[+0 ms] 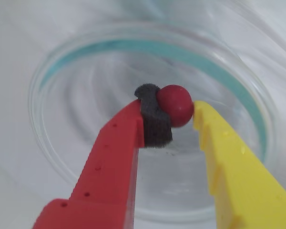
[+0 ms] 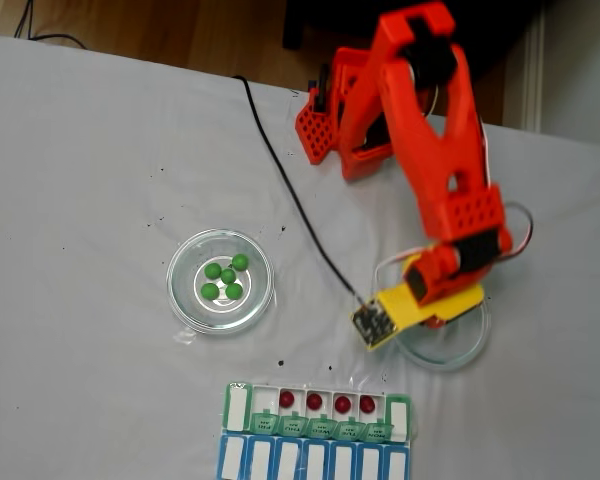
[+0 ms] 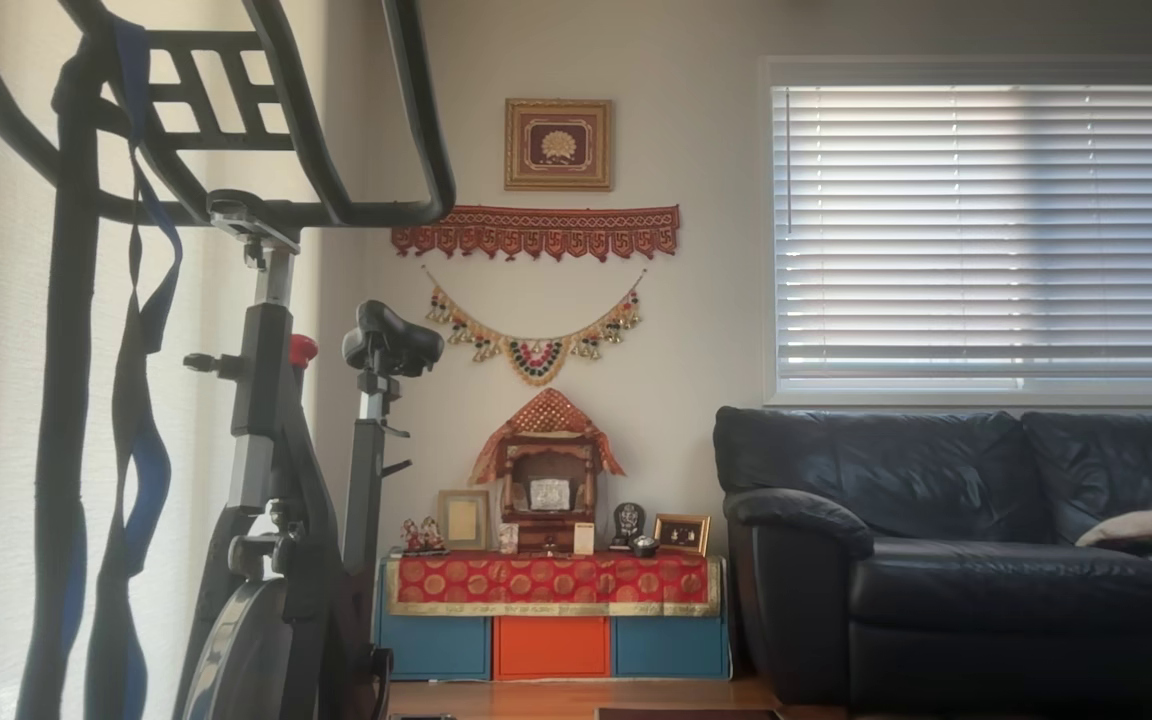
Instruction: Sort medicines into box.
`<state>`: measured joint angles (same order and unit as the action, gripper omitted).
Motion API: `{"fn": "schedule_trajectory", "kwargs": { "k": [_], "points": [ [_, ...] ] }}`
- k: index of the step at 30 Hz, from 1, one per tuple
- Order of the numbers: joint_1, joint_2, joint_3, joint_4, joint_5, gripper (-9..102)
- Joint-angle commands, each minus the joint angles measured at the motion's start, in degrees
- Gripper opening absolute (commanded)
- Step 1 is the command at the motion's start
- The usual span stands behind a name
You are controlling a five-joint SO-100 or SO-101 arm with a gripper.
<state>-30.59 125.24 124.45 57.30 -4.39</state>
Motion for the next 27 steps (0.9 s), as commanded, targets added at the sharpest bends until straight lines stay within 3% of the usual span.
{"fn": "schedule_trajectory", "kwargs": {
  "k": [1, 7, 27],
  "points": [
    [0.5, 13.1, -1.7, 3.5, 1.0, 1],
    [4.6, 13.3, -8.3, 7.8, 1.1, 1],
    [30.8, -7.0, -20.3, -5.4, 0.3, 1]
  ]
}}
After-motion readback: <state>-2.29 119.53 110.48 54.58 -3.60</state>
